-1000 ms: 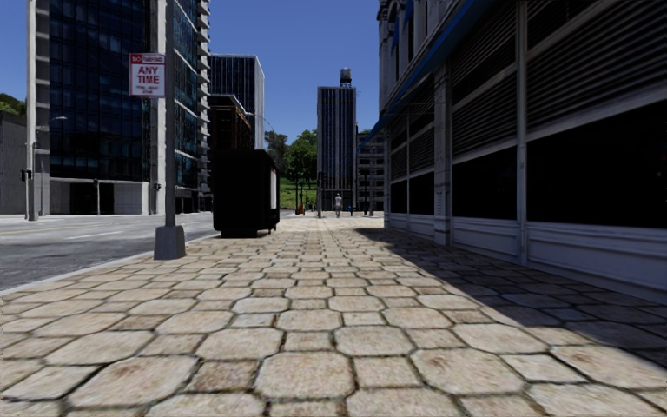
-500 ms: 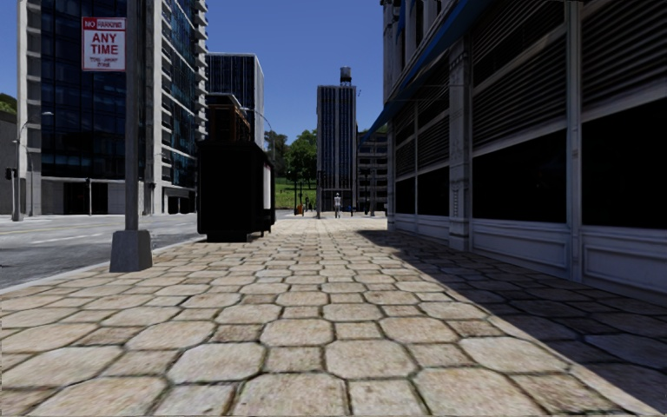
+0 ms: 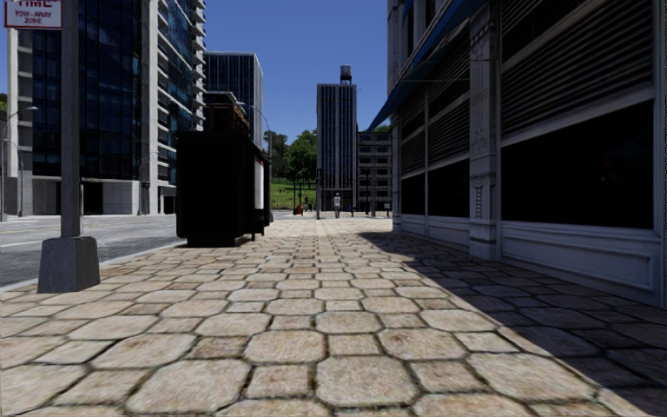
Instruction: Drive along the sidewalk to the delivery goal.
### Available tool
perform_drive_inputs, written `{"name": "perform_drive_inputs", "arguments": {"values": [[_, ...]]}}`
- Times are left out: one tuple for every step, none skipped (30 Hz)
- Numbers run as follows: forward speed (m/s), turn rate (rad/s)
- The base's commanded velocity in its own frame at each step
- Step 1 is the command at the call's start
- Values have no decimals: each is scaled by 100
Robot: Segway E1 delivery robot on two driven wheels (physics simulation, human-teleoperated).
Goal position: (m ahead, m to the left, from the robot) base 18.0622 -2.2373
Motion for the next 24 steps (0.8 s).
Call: {"name": "perform_drive_inputs", "arguments": {"values": [[200,0],[200,0],[200,0],[200,0],[200,0],[200,0],[200,0],[200,0],[200,0],[200,0],[200,0],[200,0],[200,0],[200,0],[200,0],[200,0],[200,0],[200,0],[200,0],[200,0],[200,0],[200,0],[200,0],[200,0]]}}
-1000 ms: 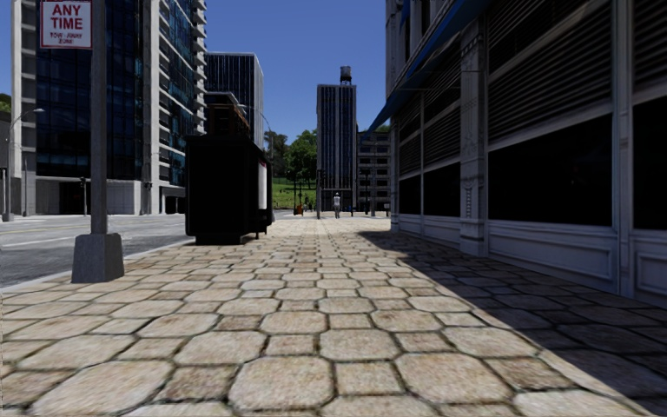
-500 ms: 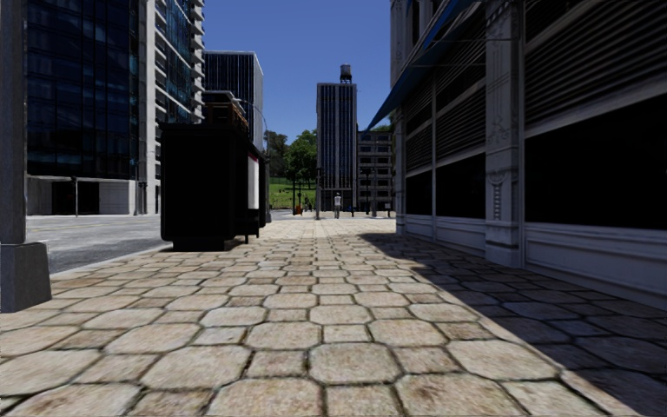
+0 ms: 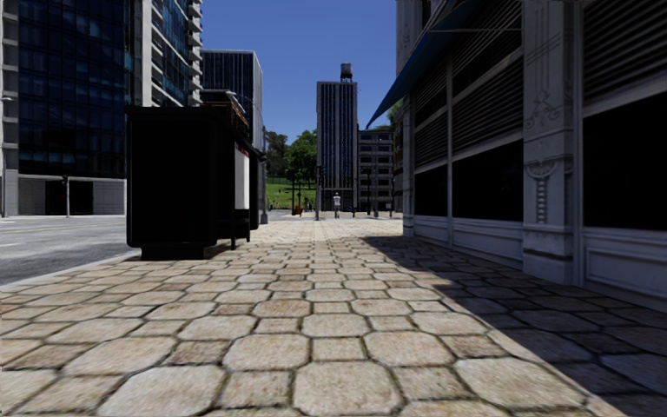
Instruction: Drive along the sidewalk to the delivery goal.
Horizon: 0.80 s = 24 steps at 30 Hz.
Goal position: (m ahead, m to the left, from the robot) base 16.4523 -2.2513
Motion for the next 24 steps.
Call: {"name": "perform_drive_inputs", "arguments": {"values": [[200,0],[200,0],[200,0],[200,0],[200,0],[200,0],[200,0],[200,0],[200,0],[200,0],[200,0],[200,0],[200,0],[200,0],[200,0],[200,0],[200,0],[200,0],[200,0],[200,0],[200,0],[200,0],[200,0],[200,0]]}}
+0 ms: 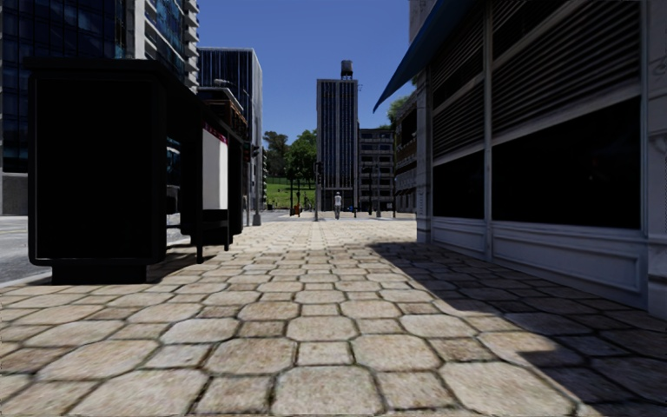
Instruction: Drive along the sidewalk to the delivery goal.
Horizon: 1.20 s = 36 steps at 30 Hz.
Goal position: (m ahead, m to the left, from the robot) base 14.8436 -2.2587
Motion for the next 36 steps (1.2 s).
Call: {"name": "perform_drive_inputs", "arguments": {"values": [[200,0],[200,0],[200,0],[200,0],[200,0],[200,0],[200,0],[200,0],[200,0],[200,0],[200,0],[200,0],[200,0],[200,0],[200,0],[200,0],[200,0],[200,0],[200,0],[200,0],[200,0],[200,0],[200,0],[200,0],[200,0],[200,0],[200,0],[200,0],[200,0],[200,0],[200,0],[200,0],[200,0],[200,0],[200,0],[200,0]]}}
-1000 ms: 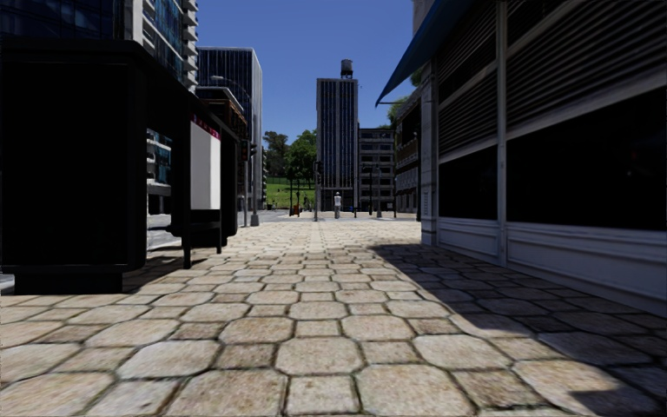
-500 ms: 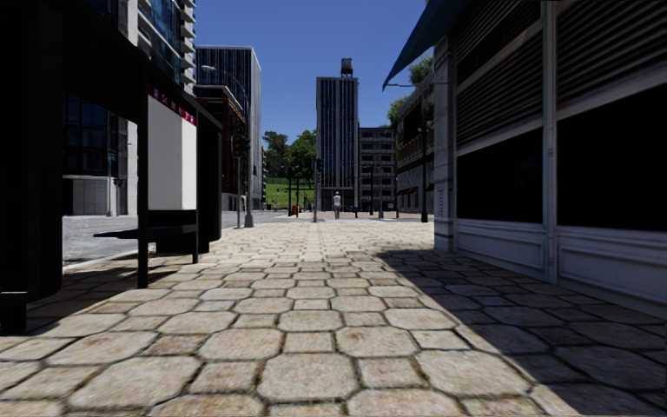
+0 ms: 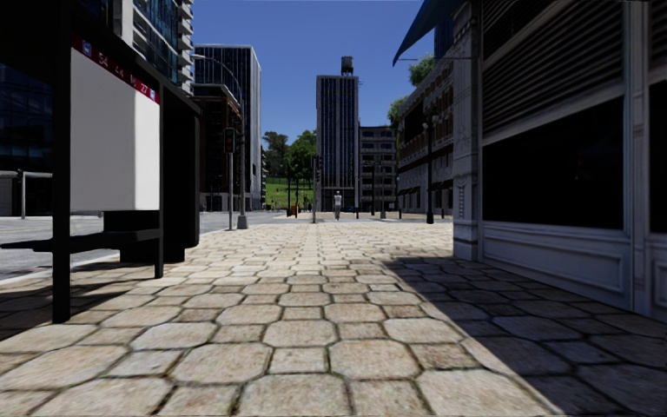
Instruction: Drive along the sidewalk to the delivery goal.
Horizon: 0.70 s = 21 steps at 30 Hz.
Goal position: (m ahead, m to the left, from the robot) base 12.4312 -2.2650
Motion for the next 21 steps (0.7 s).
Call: {"name": "perform_drive_inputs", "arguments": {"values": [[200,0],[200,0],[200,0],[200,0],[200,0],[200,0],[200,0],[200,0],[200,0],[200,0],[200,0],[200,0],[200,0],[200,0],[200,-4],[200,-8],[200,-10],[200,-10],[200,-10],[200,-11],[200,-15]]}}
